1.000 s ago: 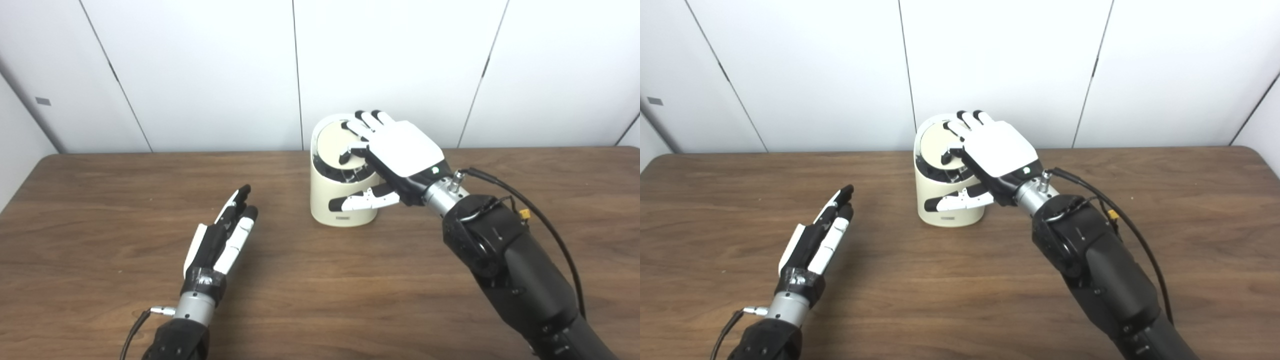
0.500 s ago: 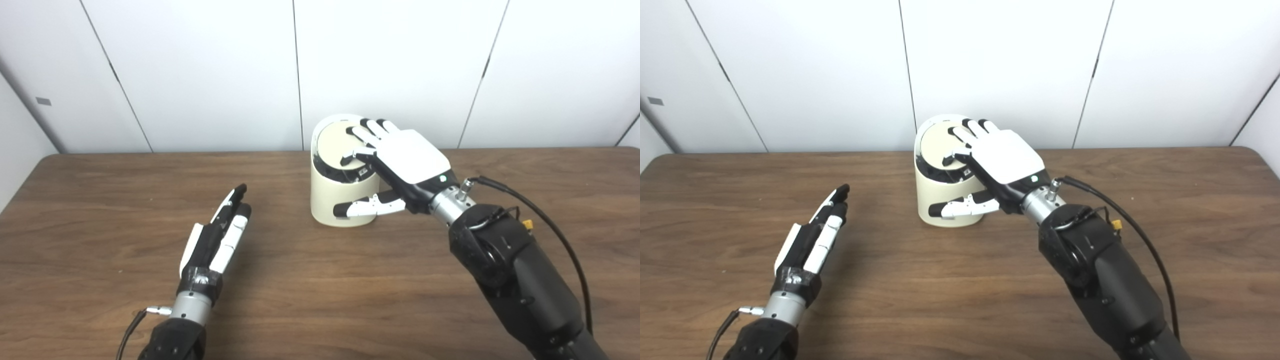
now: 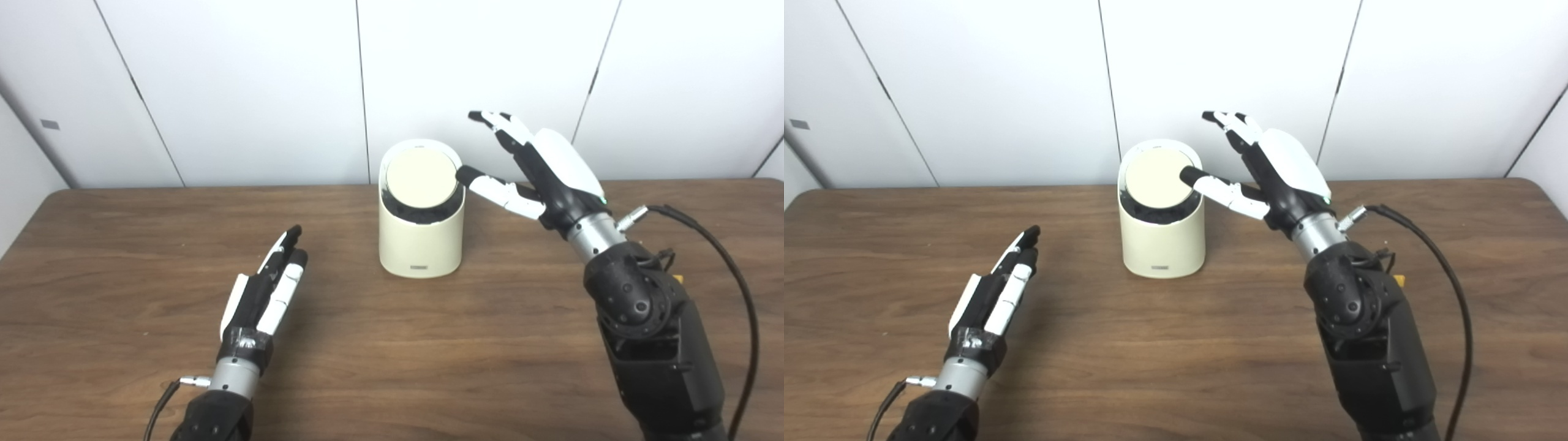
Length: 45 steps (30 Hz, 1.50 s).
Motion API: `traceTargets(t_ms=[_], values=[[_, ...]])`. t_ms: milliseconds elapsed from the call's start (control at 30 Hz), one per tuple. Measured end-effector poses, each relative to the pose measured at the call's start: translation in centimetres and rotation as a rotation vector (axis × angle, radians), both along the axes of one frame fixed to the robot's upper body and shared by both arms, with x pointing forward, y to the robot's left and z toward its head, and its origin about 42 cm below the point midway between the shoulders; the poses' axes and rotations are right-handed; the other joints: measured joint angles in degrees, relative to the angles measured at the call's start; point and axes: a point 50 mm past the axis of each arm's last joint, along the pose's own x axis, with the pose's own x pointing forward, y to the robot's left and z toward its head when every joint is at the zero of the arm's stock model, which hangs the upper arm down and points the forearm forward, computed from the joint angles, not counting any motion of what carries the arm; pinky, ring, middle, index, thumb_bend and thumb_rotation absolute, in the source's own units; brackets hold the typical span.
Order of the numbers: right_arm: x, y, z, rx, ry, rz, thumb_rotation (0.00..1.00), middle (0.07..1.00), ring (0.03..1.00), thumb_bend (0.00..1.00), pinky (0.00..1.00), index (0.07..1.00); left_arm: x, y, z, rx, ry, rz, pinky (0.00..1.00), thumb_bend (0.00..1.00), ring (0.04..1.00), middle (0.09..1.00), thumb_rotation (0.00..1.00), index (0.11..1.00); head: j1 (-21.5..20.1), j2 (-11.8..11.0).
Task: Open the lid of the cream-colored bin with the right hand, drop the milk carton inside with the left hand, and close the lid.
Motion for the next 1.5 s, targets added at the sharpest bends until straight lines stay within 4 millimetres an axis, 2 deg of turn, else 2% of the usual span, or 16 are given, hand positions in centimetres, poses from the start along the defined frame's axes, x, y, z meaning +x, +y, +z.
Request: traceTargets(t_ms=[67,200,367,467,567,733,867,967,1233,1433,1500], values=[[-0.3,-0.9,-1.6,0.055,0.045,-0.017,1.0,0.97,0.95,0.53,0.87,0.973,0.0,0.2,0.0,-0.002,-0.002,0.013,1.0,0.61,1.0,1.0,0.84,1.0,0.0,0.0],[-1.8,-3.2,-4.8,0.168,0.139,-0.074,1.0,0.967,0.938,0.6,0.88,0.97,-0.2,0.7,0.0,-0.012,-0.021,0.026,1.0,0.59,1.0,1.0,0.83,1.0,0.0,0.0],[-5.0,-5.4,-8.8,0.282,0.25,-0.122,1.0,0.957,0.935,0.61,0.89,0.953,-1.3,1.3,-0.5,-0.02,-0.016,0.056,0.99,0.57,1.0,1.0,0.81,1.0,0.1,0.4],[-7.0,-6.0,-10.4,0.381,0.301,-0.124,1.0,0.972,0.964,0.63,0.93,0.963,-2.4,1.7,-1.3,-0.028,-0.012,0.079,0.98,0.57,0.997,1.0,0.83,1.0,0.6,0.6],[-8.6,-5.7,-11.5,0.492,0.334,-0.106,1.0,0.975,0.98,0.6,0.97,0.973,-3.4,2.1,-2.1,-0.025,0.01,0.093,0.99,0.56,0.999,1.0,0.82,1.0,0.4,0.7],[-10.2,-4.7,-11.6,0.546,0.317,-0.101,1.0,0.964,0.965,0.6,0.97,0.96,-5.2,2.9,-2.9,-0.036,-0.023,0.113,0.97,0.51,0.978,0.999,0.79,1.0,0.3,1.0],[-11.1,-5.1,-12.0,0.547,0.319,-0.127,1.0,0.963,0.97,0.63,0.96,0.96,-6.3,3.9,-3.4,-0.031,-0.063,0.139,0.98,0.53,0.983,1.0,0.82,1.0,0.3,1.2],[-12.0,-5.5,-12.7,0.554,0.336,-0.143,1.0,0.974,0.985,0.66,0.96,0.968,-6.9,4.3,-4.1,-0.025,-0.045,0.151,0.97,0.51,0.98,0.997,0.8,1.0,0.1,1.5],[-13.6,-6.2,-14.2,0.613,0.343,-0.143,1.0,0.982,0.988,0.62,0.98,0.988,-7.7,4.3,-4.6,-0.027,-0.052,0.156,0.94,0.49,0.945,0.975,0.77,0.994,-0.1,2.4],[-13.9,-6.2,-14.4,0.629,0.325,-0.137,1.0,0.968,0.971,0.64,0.94,0.977,-7.8,4.3,-5.0,-0.03,-0.041,0.175,0.94,0.53,0.951,0.972,0.76,0.981,-0.2,3.5],[-14.0,-6.2,-14.4,0.607,0.316,-0.156,1.0,0.963,0.961,0.64,0.92,0.97,-7.8,4.3,-5.3,-0.039,-0.035,0.176,0.95,0.53,0.949,0.973,0.73,0.986,-0.2,3.9]])
